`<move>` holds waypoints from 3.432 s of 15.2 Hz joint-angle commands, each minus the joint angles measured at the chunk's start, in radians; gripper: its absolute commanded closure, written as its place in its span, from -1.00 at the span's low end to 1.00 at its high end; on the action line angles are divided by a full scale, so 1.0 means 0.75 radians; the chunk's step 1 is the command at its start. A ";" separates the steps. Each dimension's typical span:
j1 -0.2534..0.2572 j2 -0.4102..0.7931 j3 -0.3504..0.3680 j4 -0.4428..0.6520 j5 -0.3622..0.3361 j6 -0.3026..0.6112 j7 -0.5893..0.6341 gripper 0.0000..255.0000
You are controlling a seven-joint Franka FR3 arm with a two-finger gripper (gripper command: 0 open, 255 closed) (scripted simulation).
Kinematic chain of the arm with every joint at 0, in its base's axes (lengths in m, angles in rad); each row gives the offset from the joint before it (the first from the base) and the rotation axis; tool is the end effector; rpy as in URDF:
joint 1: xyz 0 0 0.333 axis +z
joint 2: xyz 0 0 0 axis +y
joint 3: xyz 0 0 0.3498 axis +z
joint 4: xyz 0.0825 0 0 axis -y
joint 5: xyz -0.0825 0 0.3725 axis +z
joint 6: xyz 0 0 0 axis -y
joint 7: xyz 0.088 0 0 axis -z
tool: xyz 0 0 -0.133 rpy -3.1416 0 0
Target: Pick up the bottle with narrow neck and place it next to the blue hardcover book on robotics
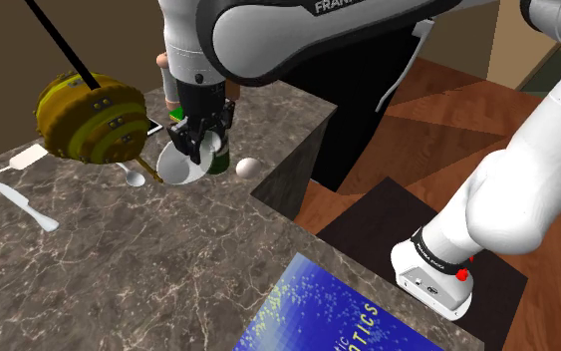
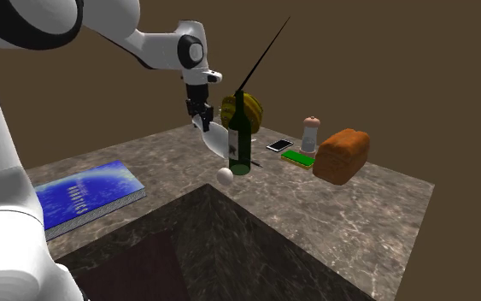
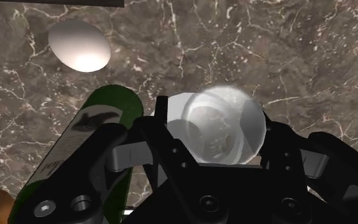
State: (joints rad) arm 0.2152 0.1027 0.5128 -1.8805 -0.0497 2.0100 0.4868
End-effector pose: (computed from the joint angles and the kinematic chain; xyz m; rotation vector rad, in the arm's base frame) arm 0.4428 0.3778 0.4755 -3.0883 -0.4009 -0.0474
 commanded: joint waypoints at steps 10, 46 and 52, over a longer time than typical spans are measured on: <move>0.009 -0.052 0.013 0.108 0.028 -0.153 0.009 1.00; 0.697 0.219 0.537 0.329 -0.264 -0.252 1.262 1.00; 1.030 0.489 0.502 0.644 -0.464 -0.387 1.504 1.00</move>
State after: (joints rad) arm 0.9310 0.4273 0.8956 -1.4521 -0.3655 1.7448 1.5763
